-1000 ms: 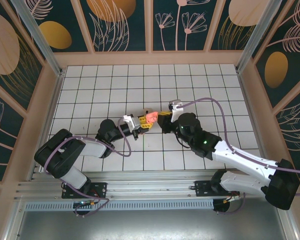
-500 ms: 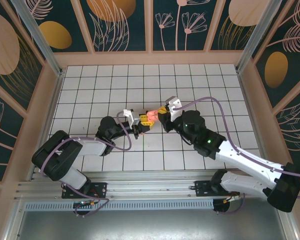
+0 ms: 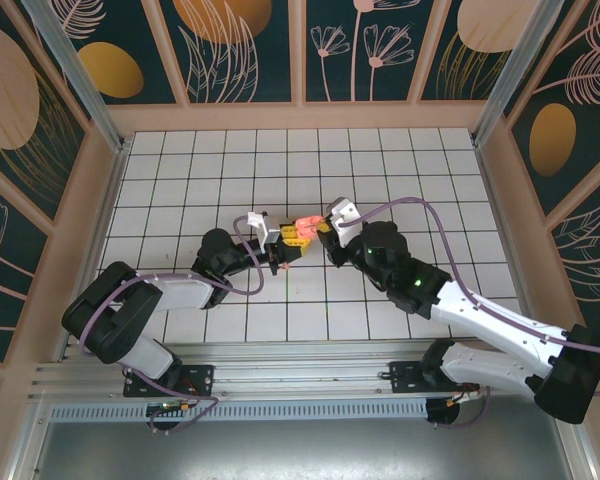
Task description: Insert wireless bluetooth earbuds into charging case
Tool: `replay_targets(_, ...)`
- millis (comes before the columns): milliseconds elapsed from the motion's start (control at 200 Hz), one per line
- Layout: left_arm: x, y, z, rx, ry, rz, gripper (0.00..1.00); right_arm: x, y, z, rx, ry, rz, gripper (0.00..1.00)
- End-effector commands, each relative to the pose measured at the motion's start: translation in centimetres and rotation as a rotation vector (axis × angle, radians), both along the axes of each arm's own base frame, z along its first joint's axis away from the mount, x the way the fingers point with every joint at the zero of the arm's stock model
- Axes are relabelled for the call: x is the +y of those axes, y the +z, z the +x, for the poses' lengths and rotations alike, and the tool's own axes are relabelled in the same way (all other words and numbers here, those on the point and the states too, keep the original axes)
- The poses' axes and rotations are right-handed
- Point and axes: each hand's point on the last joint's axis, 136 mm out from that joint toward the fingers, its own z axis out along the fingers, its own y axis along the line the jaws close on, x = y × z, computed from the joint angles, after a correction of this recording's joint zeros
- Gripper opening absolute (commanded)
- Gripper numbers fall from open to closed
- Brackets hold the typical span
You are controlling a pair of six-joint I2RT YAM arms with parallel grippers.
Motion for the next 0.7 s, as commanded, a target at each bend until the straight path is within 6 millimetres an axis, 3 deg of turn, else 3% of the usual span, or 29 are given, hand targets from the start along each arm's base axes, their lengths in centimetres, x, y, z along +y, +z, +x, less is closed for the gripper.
replay_targets(0,-0.1,2.6,-0.2,-0.038,-0.011,-0.050,0.00,-0.4,1.3,0.5,-0.052,-0.041,-0.051,0.17)
replay_targets(375,0.0,2.9,0.1,-0.062,0.014,-0.024,0.00,1.2,0.0,-1.1,-0.040,0.038,-0.132,0.18)
replay_targets(696,-0.3,2.5,0.3,-0.063,0.013,-0.005,0.00,1.6,2.0,-2.7,-0.020,0.111,-0.020,0.32)
